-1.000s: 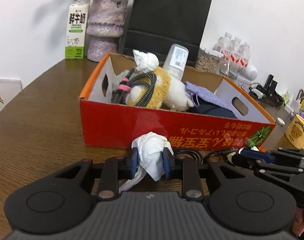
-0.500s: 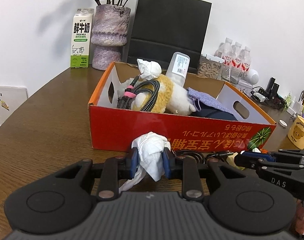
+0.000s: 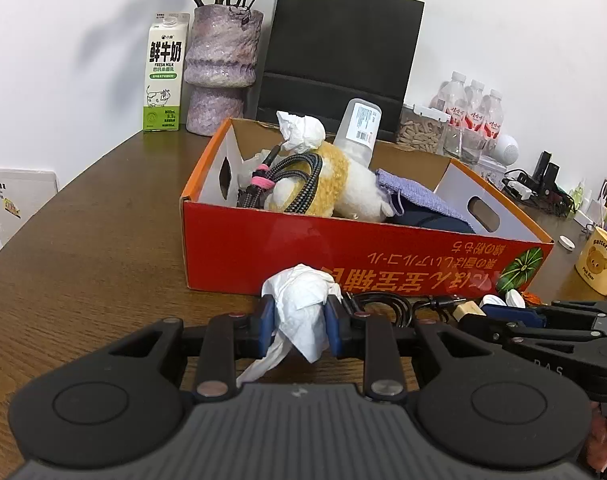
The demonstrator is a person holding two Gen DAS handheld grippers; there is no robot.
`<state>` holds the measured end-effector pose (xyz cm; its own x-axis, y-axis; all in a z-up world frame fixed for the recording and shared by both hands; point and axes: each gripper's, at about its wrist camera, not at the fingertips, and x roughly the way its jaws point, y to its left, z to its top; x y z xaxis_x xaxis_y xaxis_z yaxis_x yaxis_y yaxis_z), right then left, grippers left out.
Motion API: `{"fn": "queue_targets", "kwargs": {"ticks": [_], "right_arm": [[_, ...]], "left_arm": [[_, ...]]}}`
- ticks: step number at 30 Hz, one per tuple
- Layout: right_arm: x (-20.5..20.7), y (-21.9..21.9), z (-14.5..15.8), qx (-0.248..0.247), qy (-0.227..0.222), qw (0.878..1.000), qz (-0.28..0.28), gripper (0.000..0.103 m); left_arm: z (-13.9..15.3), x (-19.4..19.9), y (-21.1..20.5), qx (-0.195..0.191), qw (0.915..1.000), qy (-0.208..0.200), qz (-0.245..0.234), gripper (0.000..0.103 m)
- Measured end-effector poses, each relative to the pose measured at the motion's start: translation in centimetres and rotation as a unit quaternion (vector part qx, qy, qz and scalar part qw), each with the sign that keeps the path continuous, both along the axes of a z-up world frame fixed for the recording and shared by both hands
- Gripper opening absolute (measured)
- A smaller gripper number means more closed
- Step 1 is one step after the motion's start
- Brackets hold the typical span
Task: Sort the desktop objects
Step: 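Carry the tissue over the box with the left tool while the right tool carries the block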
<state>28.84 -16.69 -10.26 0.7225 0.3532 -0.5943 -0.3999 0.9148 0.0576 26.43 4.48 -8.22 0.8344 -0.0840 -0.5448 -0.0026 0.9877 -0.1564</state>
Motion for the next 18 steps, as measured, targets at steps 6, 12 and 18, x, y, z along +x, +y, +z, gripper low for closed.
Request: {"fn": "queue_targets", "kwargs": {"ticks": [6, 12, 18], "right_arm": [[-0.7, -0.1, 0.3, 0.004, -0.012, 1.000, -0.002, 0.020], [-2.1, -0.7, 1.7, 0.029, -0.034, 0.999, -0.004, 0.020], [-2.5, -1.1, 4.3, 0.047, -0.064, 0.997, 0.003, 0.020]], "left_arm": [[0.1, -0.3, 0.0, 0.000, 1.0000, -0.005, 0.002, 0.026], [1.2, -1.4, -0.3, -0.002, 0.9997, -0.024, 0.001, 0.026], [3.5, -1.5, -1.4, -0.005, 0.9986, -0.048, -0.019, 0.026]]}}
